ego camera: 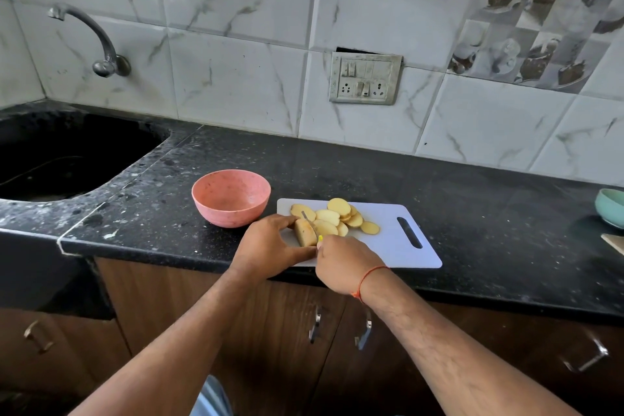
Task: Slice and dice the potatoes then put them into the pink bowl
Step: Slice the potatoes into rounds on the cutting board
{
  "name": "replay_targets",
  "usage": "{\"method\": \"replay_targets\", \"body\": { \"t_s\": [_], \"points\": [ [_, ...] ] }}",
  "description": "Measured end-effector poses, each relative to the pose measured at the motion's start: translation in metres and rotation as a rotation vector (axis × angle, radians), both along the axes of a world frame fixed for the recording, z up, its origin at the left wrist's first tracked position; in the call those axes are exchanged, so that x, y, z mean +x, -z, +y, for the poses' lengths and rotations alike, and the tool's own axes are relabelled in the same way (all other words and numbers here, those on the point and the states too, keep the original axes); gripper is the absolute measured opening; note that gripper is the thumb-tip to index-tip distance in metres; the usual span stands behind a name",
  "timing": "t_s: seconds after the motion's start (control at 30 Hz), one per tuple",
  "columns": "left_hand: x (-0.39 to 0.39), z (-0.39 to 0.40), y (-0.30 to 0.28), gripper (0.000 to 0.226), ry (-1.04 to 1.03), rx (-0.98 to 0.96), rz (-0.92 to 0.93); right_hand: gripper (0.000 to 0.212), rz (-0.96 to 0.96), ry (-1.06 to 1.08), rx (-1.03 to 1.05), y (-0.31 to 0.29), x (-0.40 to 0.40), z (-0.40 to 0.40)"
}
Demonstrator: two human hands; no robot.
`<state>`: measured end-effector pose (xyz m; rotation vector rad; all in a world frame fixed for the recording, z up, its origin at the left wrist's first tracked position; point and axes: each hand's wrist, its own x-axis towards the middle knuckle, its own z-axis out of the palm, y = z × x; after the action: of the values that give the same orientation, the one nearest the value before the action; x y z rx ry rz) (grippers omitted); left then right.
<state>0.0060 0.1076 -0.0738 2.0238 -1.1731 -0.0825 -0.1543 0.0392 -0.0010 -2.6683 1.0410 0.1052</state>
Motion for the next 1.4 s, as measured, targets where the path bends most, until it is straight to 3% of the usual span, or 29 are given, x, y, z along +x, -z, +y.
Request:
{"method": "replay_targets", "body": {
  "t_s": [0.13, 0.27, 0.4, 0.63, 0.93, 1.17, 1.4],
  "points": [
    [-0.008, 0.007, 0.009, 0.105, 0.061, 0.010, -0.120, 0.020, -0.023, 0.006, -0.001, 0.001, -0.003, 0.000],
    [-0.015, 0.027, 0.025, 0.086, 0.155, -0.114, -0.434, 0.017, -0.053, -0.015, -0.017, 0.001, -0.008, 0.002],
    [-0.012, 0.031, 0.045, 0.069, 0.188, -0.055, -0.607, 0.014, -0.065, -0.018, -0.023, 0.002, -0.010, 0.002],
    [-0.010, 0.028, 0.048, 0.058, 0.159, -0.081, -0.616, 0.013, -0.102, -0.025, -0.047, 0.010, -0.015, 0.001],
    [-0.020, 0.027, 0.041, 0.053, 0.139, -0.156, -0.492, 0.016, -0.048, -0.025, -0.025, 0.006, -0.016, -0.007],
    [-0.019, 0.028, 0.040, 0.058, 0.153, -0.145, -0.454, 0.012, -0.009, -0.014, 0.011, -0.001, -0.007, -0.006],
    [-0.015, 0.029, 0.039, 0.059, 0.147, -0.125, -0.461, 0.021, -0.001, -0.039, 0.005, 0.001, -0.003, -0.009]
  ]
}}
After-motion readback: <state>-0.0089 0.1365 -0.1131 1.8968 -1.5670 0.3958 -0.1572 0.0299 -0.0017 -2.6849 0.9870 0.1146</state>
